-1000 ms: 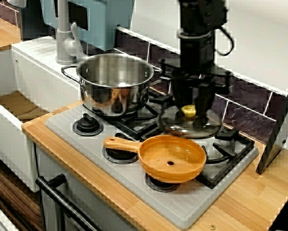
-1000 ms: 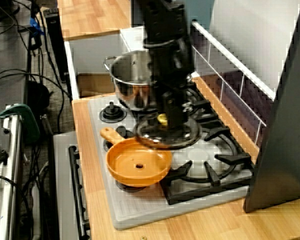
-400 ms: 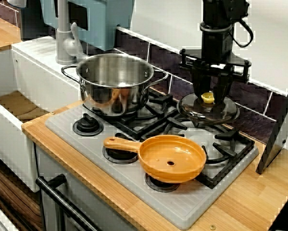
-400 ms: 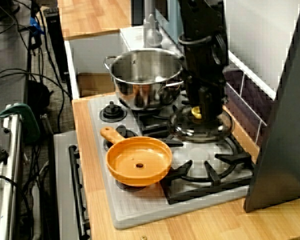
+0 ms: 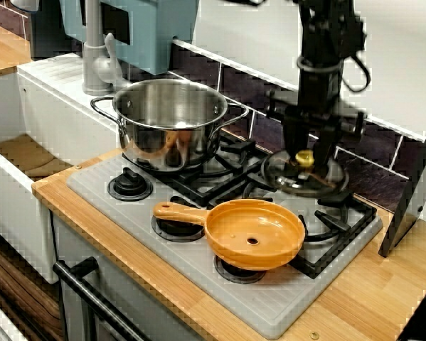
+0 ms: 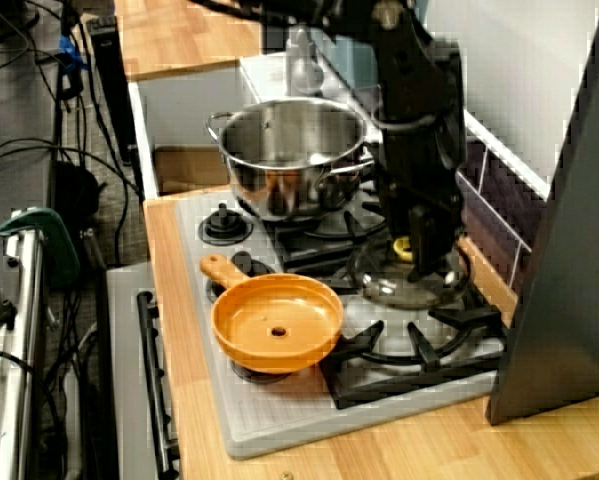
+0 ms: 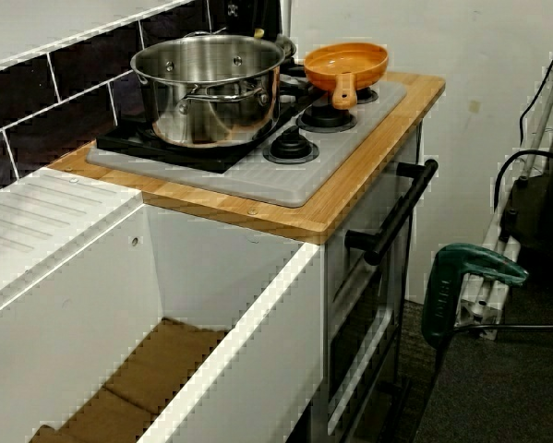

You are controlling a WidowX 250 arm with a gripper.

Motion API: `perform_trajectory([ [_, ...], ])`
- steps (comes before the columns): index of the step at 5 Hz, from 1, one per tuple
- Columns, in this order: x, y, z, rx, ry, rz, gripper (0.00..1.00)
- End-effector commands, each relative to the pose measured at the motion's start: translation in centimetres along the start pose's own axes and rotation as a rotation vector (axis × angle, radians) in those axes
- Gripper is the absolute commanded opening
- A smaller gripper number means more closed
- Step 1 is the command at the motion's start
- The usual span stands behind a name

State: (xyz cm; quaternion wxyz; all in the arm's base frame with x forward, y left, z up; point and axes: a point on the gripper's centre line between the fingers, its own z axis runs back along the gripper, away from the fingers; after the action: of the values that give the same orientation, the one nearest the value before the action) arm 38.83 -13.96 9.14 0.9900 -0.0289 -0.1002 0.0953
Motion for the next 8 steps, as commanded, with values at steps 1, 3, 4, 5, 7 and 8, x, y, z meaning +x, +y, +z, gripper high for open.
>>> perform_trajectory([
  [1, 0.4, 0.1, 0.9, -0.003, -0.025, 0.009, 1.00],
  [3, 0.0, 0.5, 2.0, -0.026, -0.025, 0.001, 1.00],
  [4, -0.1, 0.7, 2.5, -0.043, -0.018, -0.005, 1.00],
  [5, -0.4, 1.0, 3.0, -0.056, -0.006, -0.010, 1.00],
  [7, -1.1, 1.2, 3.9, -0.075, -0.007, -0.057, 1.00],
  [8, -1.9, 1.4, 4.1, -0.100, -0.011, -0.135, 1.00],
])
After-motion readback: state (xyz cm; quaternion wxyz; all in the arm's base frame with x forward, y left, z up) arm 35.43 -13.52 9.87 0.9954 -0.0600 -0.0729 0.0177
